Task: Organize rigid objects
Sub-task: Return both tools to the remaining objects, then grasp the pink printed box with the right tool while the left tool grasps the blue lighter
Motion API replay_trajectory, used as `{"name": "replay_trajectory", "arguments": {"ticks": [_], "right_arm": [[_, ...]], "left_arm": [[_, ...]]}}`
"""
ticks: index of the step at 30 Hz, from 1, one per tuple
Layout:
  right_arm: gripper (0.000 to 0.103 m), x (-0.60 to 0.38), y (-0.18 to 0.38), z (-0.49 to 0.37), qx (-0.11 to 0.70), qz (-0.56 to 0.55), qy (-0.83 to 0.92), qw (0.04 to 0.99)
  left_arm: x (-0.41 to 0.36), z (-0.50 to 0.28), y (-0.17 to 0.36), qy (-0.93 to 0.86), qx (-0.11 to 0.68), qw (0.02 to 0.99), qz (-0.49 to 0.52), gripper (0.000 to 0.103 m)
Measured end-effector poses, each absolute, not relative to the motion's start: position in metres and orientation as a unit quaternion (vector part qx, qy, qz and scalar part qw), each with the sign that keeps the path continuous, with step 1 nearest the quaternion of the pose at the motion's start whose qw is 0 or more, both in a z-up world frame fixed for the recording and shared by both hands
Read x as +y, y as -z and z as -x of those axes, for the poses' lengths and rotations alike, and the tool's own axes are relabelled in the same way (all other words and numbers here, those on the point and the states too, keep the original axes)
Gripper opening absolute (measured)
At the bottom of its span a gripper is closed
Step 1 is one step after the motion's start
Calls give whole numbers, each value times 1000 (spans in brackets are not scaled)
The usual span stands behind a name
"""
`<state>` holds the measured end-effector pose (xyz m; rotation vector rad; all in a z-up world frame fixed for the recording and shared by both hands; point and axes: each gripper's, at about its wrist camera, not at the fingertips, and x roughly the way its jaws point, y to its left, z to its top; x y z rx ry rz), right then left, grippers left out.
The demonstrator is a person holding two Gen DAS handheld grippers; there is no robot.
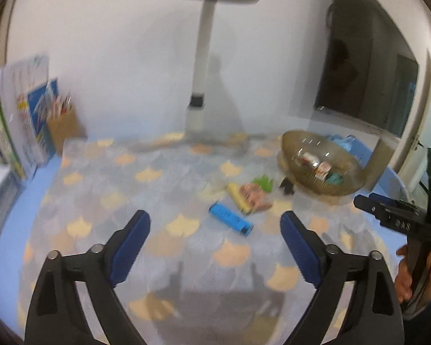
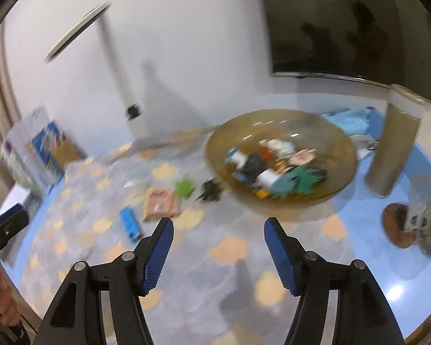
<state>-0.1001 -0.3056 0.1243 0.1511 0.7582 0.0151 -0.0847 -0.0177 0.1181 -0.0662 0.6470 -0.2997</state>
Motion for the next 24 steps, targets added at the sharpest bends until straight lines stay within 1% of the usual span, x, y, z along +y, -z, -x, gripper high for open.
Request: {"name": "replay_trajectory", "arguments": {"ticks": [1, 3, 6, 8, 10, 11, 12, 15, 20, 22, 24], "right_arm": [[65, -295, -115, 101, 370, -70, -14, 926], [72, -281, -93, 100, 372, -59, -18, 926], [73, -266, -54, 93, 388, -36, -3, 921], [73, -259, -36, 87, 411, -27, 2, 911], [74, -253, -36, 85, 409, 2, 6, 913], [80, -249, -36, 86, 405, 11, 0, 914], [83, -247, -33, 85, 408, 14, -2, 913], [83, -244, -31, 85, 414, 25, 8, 910], [83, -248, -31, 84, 416, 12, 6, 909], [83, -250, -32, 84, 419, 7, 3, 908], [83, -252, -33, 81, 440, -6, -14, 898]], "left_arm": [[-17, 83, -105, 136, 324, 936, 34, 96], [-17, 79, -75, 109, 343, 933, 23, 95], [-22, 73, -33, 84, 377, 922, -7, 95], [-26, 73, -18, 64, 379, 922, -37, 95], [-30, 71, -16, 55, 389, 918, -59, 95], [-30, 73, -17, 59, 381, 921, -57, 95], [-31, 74, -17, 59, 378, 922, -57, 96], [-41, 74, -11, 56, 391, 914, -91, 95], [-52, 78, -12, 61, 382, 914, -125, 96], [-52, 76, -12, 71, 391, 909, -125, 95], [-47, 68, -15, 111, 434, 890, -87, 95]]}}
